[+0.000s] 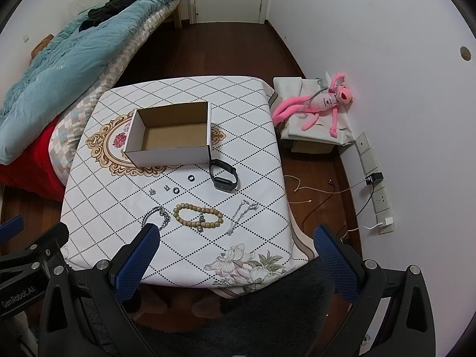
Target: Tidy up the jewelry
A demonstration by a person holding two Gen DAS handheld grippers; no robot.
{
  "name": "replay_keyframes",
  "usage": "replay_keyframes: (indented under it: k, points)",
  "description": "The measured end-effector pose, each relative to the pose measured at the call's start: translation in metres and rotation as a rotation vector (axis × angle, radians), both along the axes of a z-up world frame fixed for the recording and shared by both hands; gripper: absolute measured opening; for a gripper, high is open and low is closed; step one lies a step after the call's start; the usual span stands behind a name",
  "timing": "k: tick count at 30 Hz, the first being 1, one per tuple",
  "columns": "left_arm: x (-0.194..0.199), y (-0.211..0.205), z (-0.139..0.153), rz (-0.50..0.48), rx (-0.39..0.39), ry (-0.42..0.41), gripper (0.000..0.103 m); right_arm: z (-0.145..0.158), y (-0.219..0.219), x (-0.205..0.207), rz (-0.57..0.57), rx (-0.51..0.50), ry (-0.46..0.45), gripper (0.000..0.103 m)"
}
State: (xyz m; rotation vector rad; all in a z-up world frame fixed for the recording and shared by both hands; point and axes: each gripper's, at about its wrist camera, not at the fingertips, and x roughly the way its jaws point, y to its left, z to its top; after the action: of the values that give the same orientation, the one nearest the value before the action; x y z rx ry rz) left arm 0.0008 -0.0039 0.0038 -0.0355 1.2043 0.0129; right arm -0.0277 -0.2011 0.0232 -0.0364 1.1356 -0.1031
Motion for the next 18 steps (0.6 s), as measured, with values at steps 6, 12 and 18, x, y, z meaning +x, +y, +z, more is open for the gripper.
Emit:
replay_keyframes:
  k: [6,12,18]
  points:
    - [0.0002,-0.0004,0.0014,-0.001,-0.001,-0.003,0.103,0.003,-0.0014,0.0007,-0.004,0.001,0.001,0.103]
    - [0.0002,-0.003,0.0059,-0.006,0.001,-0.008,0.103,0.0024,-0.0008,0.0003,-0.002,0.001,-0.001,0.103]
    - [0.0001,-0.0041,0.0101,-0.009,-0.006,-0.012,0.103,0.0069,-0.002,0.0008,-0.003,-0.001,-0.001,0.103]
